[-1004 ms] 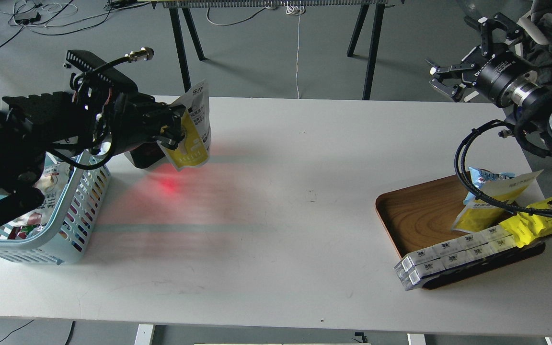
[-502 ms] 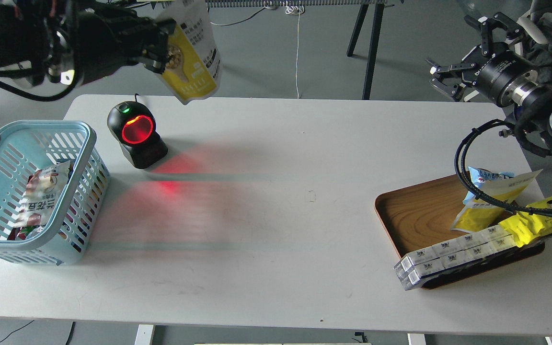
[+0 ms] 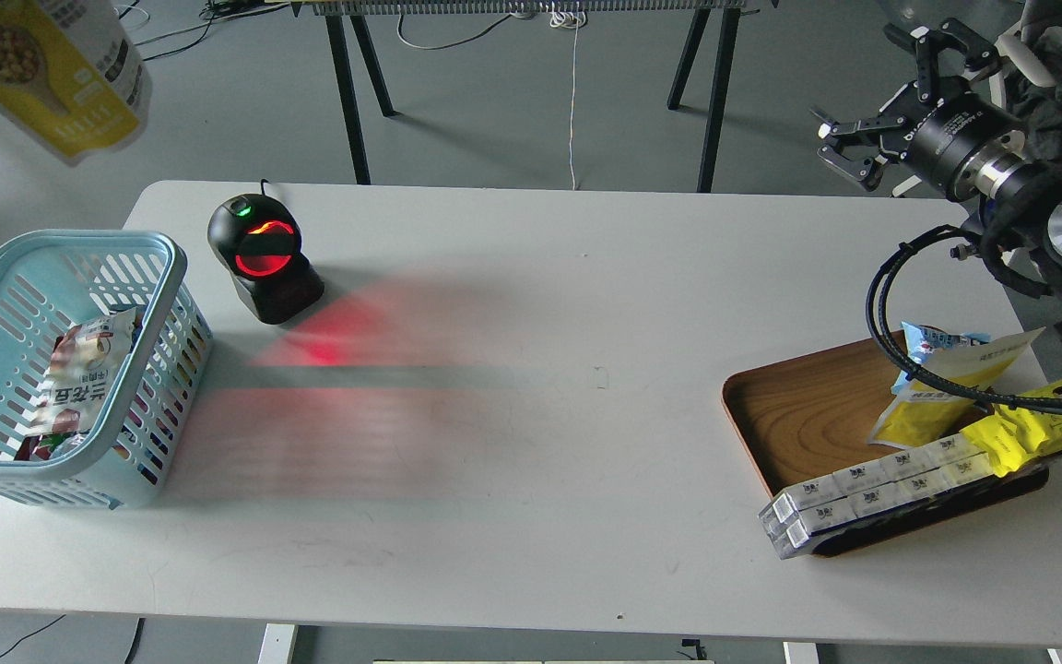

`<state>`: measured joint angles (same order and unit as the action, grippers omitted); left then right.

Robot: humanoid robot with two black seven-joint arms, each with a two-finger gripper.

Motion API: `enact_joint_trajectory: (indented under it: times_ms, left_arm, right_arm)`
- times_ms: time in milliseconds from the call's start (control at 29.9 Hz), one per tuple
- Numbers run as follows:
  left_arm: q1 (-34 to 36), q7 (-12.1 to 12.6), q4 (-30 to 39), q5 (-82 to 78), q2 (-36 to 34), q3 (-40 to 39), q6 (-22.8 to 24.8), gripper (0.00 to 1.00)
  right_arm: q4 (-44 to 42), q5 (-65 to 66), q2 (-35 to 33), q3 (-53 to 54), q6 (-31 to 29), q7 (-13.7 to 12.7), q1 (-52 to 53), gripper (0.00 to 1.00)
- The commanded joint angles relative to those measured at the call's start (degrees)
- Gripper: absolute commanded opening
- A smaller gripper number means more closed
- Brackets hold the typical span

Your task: Scan snack and place in basket

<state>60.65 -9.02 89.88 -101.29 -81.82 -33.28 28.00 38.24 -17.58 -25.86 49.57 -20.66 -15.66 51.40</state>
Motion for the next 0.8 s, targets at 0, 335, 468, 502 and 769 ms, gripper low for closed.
enact_joint_trajectory:
  times_ms: [0, 335, 468, 502, 769]
  left_arm:
    - [-0.09, -1.79, -0.23, 0.13, -3.95, 6.46, 0.0, 0.0]
    - [0.0, -2.76, -1.46, 1.71, -8.01, 24.13, -3.11, 0.0]
    - [-0.09, -2.32, -1.64, 2.24, -7.83, 27.83, -6.19, 0.0]
    - [-0.09, -2.23, -1.64, 2.24, -7.74, 28.79, -6.98, 0.0]
    - [-0.09, -1.97, -1.73, 4.87, -6.95, 36.62, -12.34, 0.0]
  right_arm:
    - [0.0, 0.0, 0.2, 0.0, 0.0, 0.01, 0.1, 0.96]
    - [0.0, 0.08, 0.2, -0.09, 0.0, -0.08, 0.01, 0.96]
    - [0.0, 0.09, 0.28, -0.52, 0.0, -0.08, -0.07, 0.96]
    - [0.0, 0.09, 0.28, -0.96, 0.0, 0.01, 0.01, 0.96]
    - [0.0, 0.09, 0.37, -1.49, 0.0, 0.01, 0.01, 0.96]
